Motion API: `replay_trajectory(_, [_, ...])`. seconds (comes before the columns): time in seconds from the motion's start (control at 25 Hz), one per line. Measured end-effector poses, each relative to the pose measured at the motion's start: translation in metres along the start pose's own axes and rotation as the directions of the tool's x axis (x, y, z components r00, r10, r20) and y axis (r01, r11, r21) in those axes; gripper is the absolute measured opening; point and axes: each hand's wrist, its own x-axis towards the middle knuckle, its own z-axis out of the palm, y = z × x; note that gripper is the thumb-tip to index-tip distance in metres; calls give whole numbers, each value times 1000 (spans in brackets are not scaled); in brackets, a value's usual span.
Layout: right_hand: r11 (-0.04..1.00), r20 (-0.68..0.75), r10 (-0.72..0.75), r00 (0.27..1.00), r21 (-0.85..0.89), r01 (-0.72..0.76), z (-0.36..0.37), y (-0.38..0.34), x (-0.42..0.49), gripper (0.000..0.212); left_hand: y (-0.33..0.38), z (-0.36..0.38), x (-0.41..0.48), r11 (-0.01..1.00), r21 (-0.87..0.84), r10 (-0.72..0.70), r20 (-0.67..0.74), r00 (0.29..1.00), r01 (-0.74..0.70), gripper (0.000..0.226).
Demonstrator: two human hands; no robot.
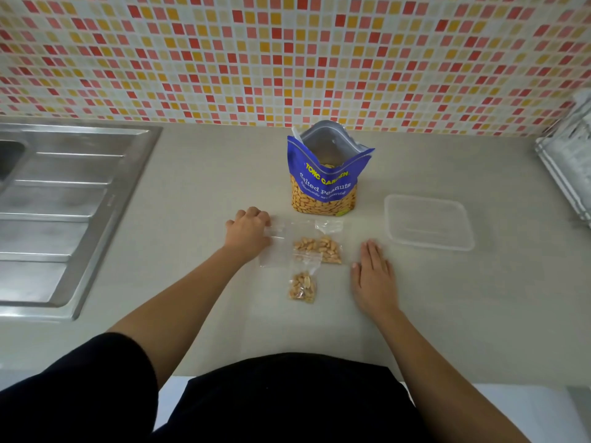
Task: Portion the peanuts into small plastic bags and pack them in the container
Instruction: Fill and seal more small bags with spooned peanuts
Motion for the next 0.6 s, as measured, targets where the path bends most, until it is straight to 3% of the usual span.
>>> replay_trajectory(0.2, [1000, -8, -8, 1000, -4, 8, 3, 3, 0, 80, 0, -2, -6, 998, 52, 34, -48, 998, -32, 18])
replay_trajectory(0.32, [998, -56, -29, 998, 57, 32, 0, 3, 0, 77, -2, -29, -5, 999, -36, 8, -12, 1000, -8, 17])
replay_trajectory(0.4, [988, -154, -59, 986, 133, 80, -5, -1, 0, 69, -1, -55, -4, 981, -194, -21, 1, 1000, 20, 12])
replay_trajectory(0.52, [904, -261, -81, 962, 388, 182, -20, -18, 8, 44, 8, -88, -8, 789, -610, -49, 64, 997, 78, 5])
replay_trajectory(0.6, [736, -179, -22, 984, 663, 137, -34, -42, 14, 26, 19, -98, -13, 611, -777, -31, 168, 985, 151, 7])
